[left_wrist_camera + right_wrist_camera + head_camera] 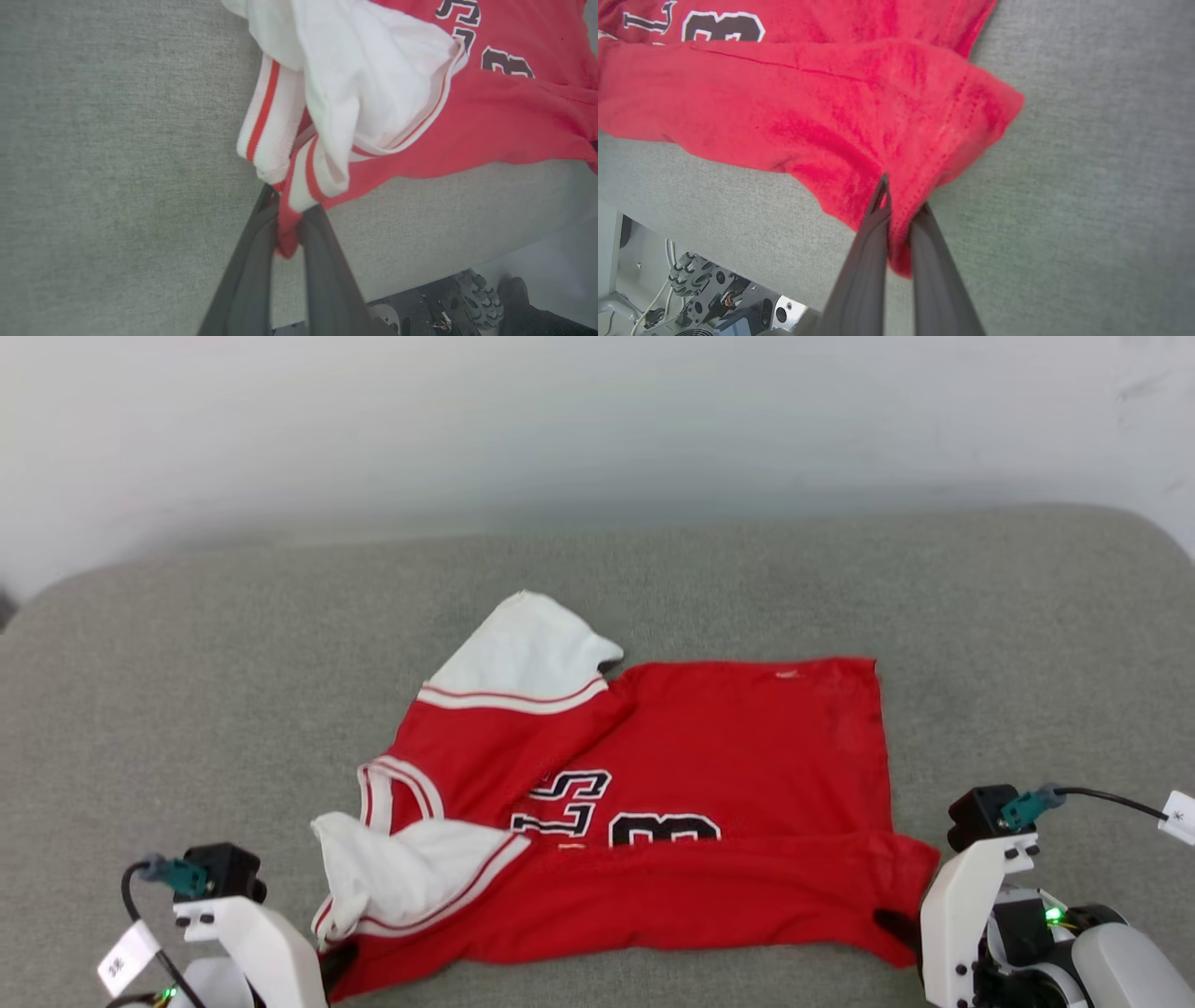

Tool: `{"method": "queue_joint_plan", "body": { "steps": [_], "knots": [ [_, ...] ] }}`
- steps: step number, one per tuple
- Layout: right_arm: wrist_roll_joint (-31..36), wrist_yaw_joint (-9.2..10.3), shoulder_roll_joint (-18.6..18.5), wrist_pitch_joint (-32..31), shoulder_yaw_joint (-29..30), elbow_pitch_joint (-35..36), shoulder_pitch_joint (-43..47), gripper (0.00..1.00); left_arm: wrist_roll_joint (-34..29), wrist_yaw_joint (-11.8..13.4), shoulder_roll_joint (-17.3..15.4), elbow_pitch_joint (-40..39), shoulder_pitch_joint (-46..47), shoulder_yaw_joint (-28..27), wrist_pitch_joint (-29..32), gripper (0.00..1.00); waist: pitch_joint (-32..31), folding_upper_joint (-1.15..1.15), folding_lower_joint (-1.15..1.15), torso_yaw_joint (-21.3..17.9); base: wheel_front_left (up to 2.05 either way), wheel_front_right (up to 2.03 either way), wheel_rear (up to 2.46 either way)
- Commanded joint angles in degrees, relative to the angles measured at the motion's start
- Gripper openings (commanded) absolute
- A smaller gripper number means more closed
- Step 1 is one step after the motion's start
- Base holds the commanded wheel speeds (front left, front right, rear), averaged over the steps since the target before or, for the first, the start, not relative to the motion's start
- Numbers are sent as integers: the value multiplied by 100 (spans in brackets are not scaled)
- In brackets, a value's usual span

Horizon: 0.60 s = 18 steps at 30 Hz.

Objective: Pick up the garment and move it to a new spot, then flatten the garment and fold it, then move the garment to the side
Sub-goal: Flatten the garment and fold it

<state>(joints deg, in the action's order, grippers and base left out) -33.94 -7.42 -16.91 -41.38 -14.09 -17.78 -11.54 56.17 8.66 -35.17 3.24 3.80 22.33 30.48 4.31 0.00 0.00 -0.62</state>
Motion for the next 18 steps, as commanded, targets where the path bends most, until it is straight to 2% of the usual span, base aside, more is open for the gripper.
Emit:
{"method": "queue_joint_plan", "body": {
  "steps": [1, 12, 17, 18],
  "knots": [
    [-54, -11, -37, -20, -20, 54, 119, 0, 23, 63, -38, -60, -158, -25, -40, 0, -214, 0, 0, -4, 0, 0, 0],
    [-138, -6, -183, -343, 206, 653, 793, 0, 142, 454, -264, -628, -1050, -188, -94, 0, -591, 0, 0, -30, 0, 0, 0],
    [-152, -6, -46, -406, 349, 713, 1057, 1, 206, 395, -130, -570, -1149, -124, -134, 0, -568, 0, 0, -60, 0, 0, 0],
    [-131, -6, -35, -383, 364, 684, 1103, 35, 174, 367, -91, -495, -1112, -111, -197, 1, -562, 0, 0, -62, 0, 0, 0]
  ]
}}
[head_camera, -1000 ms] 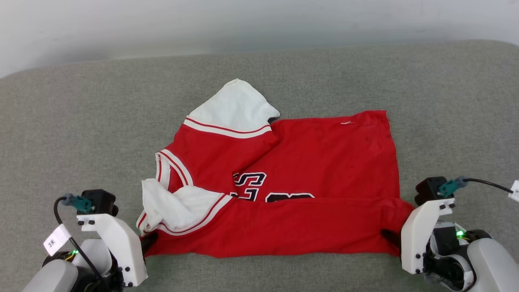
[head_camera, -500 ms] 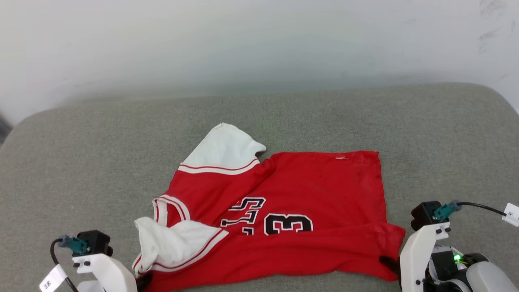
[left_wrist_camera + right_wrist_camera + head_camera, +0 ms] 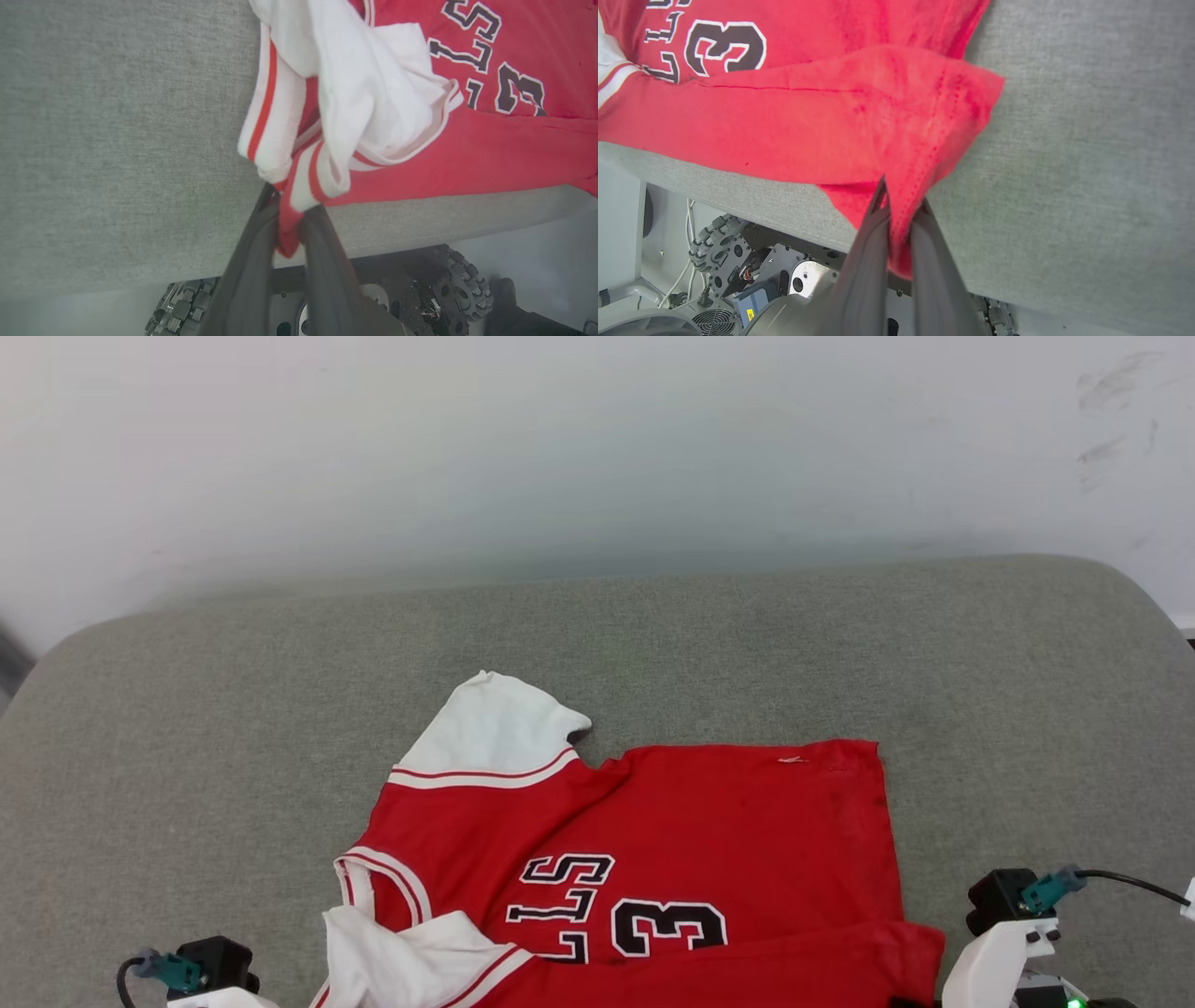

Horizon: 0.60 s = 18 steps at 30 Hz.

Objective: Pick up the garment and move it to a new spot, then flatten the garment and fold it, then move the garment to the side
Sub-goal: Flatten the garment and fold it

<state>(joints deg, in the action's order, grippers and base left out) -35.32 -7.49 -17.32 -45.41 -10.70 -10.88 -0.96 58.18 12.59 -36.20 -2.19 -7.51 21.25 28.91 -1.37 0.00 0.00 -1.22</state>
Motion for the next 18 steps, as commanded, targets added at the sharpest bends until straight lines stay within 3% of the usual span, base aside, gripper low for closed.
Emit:
{"method": "queue_joint_plan", "body": {
  "steps": [1, 3, 10, 14, 18],
  "knots": [
    [-7, 0, 47, 92, 40, -26, 94, 100, -36, -55, 70, 130, 52, 27, -70, 32, 10, 0, 0, -1, 0, 0, 0],
    [59, 0, 63, 344, 29, 9, 114, 100, -81, -147, 179, 254, 182, 28, -238, 100, 19, 0, 0, -6, 0, 0, 0],
    [462, 0, 168, 2251, 115, 319, 109, 100, -582, -422, 277, 578, 619, 11, -1069, 100, -32, 0, 0, -92, 0, 0, 0],
    [945, 0, 285, 3339, 318, 413, 11, 100, -976, -426, 361, 674, 908, -60, -1720, 100, -79, 0, 0, -215, 0, 0, 0],
    [1402, 0, 421, 3986, 433, 576, -148, 100, -1314, -330, 484, 805, 1261, -130, -2292, 100, -34, 0, 0, -414, 0, 0, 0]
  ]
}}
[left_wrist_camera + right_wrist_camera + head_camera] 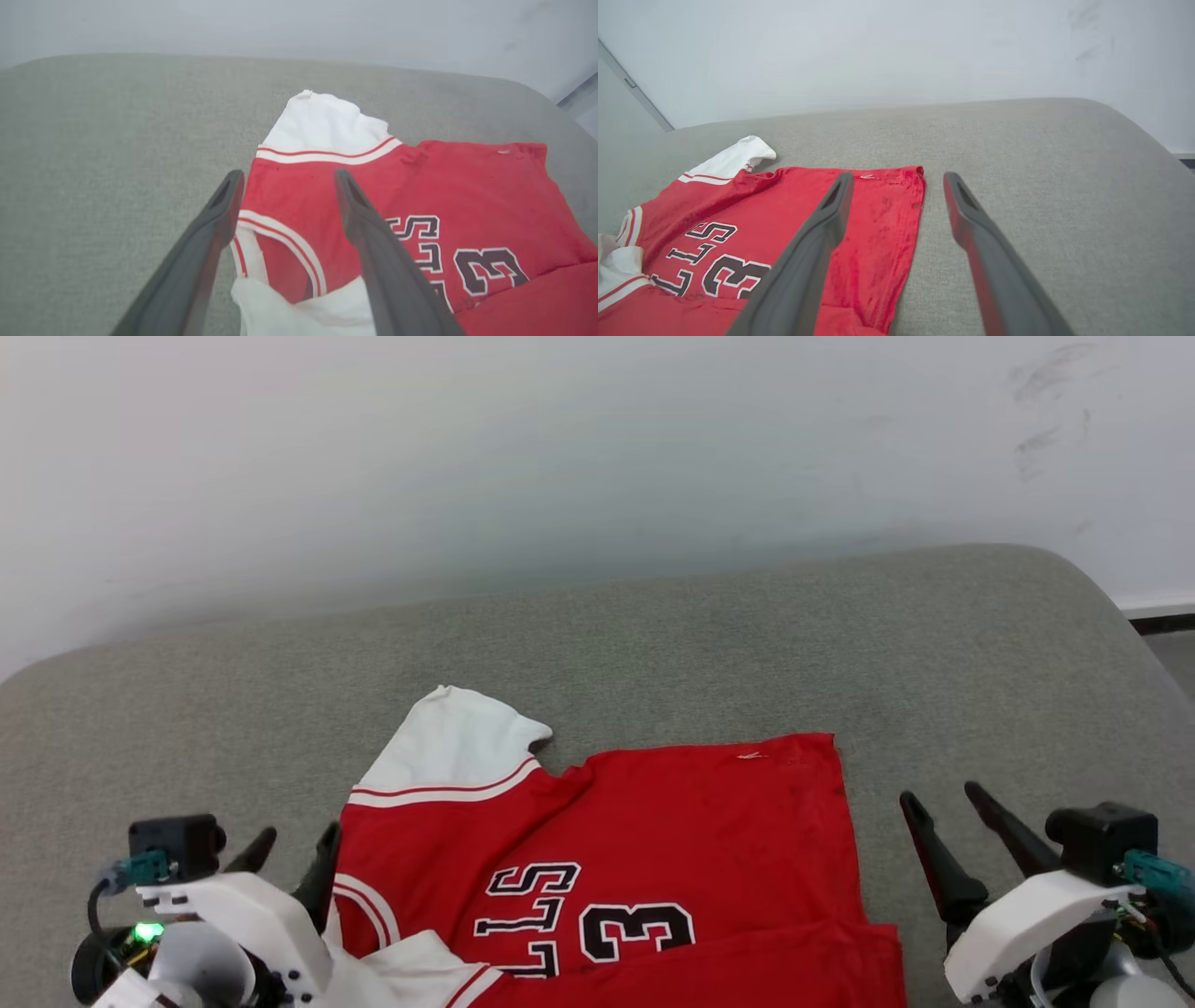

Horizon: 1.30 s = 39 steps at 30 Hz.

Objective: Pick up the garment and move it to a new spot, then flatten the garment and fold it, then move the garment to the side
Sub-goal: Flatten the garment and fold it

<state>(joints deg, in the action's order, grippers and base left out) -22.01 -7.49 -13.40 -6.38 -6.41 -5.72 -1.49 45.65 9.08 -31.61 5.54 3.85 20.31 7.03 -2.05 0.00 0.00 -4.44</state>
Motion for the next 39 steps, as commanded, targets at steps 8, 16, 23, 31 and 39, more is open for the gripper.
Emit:
{"method": "queue_joint_plan", "body": {
  "steps": [8, 16, 23, 31, 39],
  "knots": [
    [419, 1, 262, 391, -32, 649, -507, 100, -338, 4, 300, 571, 1300, -108, -556, 100, 706, 0, 0, -526, 0, 0, 0],
    [408, 0, 425, 434, -102, 990, -982, 100, -209, -493, 126, 1479, 2839, 91, 456, 100, 1603, 0, 0, -931, 0, 0, 0],
    [325, 0, 557, 550, -149, 907, -1153, 100, 55, -996, -180, 2198, 3941, 458, 2289, 100, 2005, 0, 0, -1251, 0, 0, 0],
    [142, 0, 715, 758, -264, 738, -1216, 100, -94, -868, -596, 2587, 4551, 719, 3571, 100, 2323, 0, 0, -1596, 0, 0, 0],
    [-46, 0, 794, 988, -373, 456, -1287, 100, 7, -622, -718, 2988, 4498, 947, 4715, 100, 2586, 0, 0, -1814, 0, 0, 0]
  ]
}}
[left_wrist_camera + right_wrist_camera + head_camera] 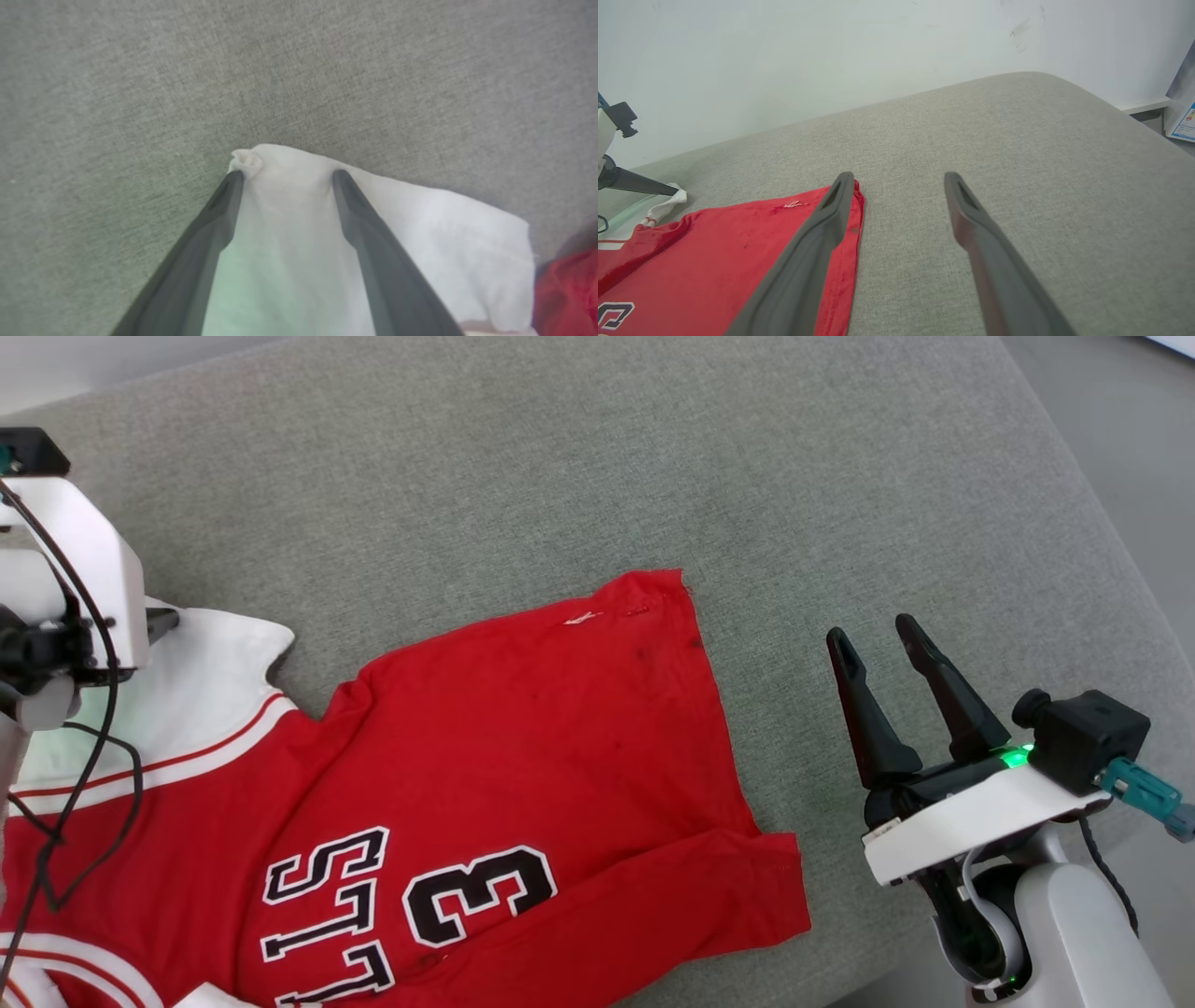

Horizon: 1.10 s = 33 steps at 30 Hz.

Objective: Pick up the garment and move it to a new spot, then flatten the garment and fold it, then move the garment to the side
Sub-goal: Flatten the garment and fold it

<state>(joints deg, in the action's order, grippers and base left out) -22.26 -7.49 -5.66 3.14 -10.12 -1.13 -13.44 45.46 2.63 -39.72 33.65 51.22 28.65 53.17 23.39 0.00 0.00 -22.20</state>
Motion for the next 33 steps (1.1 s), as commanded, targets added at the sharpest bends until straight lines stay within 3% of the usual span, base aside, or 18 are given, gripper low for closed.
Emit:
{"method": "queue_joint_plan", "body": {
  "steps": [1, 2, 7, 15, 24, 33],
  "knots": [
    [-40, 0, 18, 55, -11, -35, -104, 100, 73, 68, 120, 220, -302, 141, 259, 40, 60, 0, 0, -50, 0, 0, 0],
    [-63, 0, 22, 60, -23, -64, -118, 100, 109, 115, 159, 241, -364, 157, 357, 0, 74, 0, 0, -60, 0, 0, 0],
    [-196, 0, -35, 67, -20, -128, -190, 100, 216, 184, 316, 226, -571, 173, 362, 0, 113, 0, 0, -68, 0, 0, 0],
    [-586, 0, -246, -300, -18, -388, -425, 100, -1, 17, 465, 160, -330, 94, -686, 0, -187, 0, 0, 278, 0, 0, 0],
    [-1409, 1, -833, -1583, -434, -1902, -1372, 100, -54, -380, 1029, 177, 182, 89, -1689, 0, -538, 0, 0, 1085, 0, 0, 0],
    [-1828, 1, -1282, -3067, -845, -3049, -2492, 100, -145, -576, 1510, 93, 592, 184, -2261, 0, -382, 0, 0, 1888, 0, 0, 0]
  ]
}}
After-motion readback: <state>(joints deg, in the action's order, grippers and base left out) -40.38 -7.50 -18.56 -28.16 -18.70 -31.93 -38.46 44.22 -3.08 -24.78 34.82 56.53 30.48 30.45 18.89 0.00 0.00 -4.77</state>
